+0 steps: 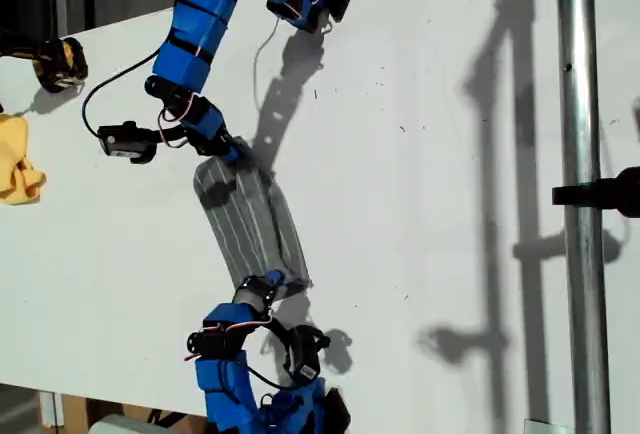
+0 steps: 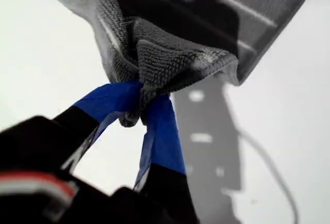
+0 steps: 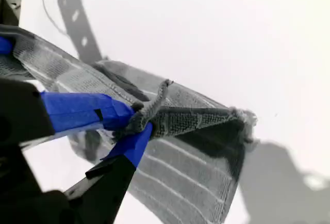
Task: Grasp corners of a towel and fold twice.
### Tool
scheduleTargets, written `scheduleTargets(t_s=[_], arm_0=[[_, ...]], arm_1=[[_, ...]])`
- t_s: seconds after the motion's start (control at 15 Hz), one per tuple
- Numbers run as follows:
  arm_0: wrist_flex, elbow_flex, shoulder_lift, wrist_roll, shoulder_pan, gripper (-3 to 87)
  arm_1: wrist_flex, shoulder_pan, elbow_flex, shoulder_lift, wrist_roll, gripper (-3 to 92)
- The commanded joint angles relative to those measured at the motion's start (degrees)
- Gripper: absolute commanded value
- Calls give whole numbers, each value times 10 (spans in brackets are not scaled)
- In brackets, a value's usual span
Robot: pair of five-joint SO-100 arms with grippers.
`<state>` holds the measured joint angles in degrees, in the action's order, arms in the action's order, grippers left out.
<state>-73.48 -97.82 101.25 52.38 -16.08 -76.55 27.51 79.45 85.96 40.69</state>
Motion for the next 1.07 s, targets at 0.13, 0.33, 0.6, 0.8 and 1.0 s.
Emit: scheduleTargets(t_s=[0.13,0.33,0.6,0.8,1.0], arm_0=[[-7,-6,32,-69,-127,-24],[-7,-7,38,-94,-185,-24],[37,-32,53,-111,-231,-24],[67,-52,100,-120,-245,-24],[105,-101,183,-128,-267,-24]], arm_1=[[40,55,-184,-136,-57,-2],[63,101,-271,-209,-79,-2],[165,125,-266,-191,-69,-2],[213,134,-260,-161,-60,-2],[272,141,-200,-92,-33,-2]])
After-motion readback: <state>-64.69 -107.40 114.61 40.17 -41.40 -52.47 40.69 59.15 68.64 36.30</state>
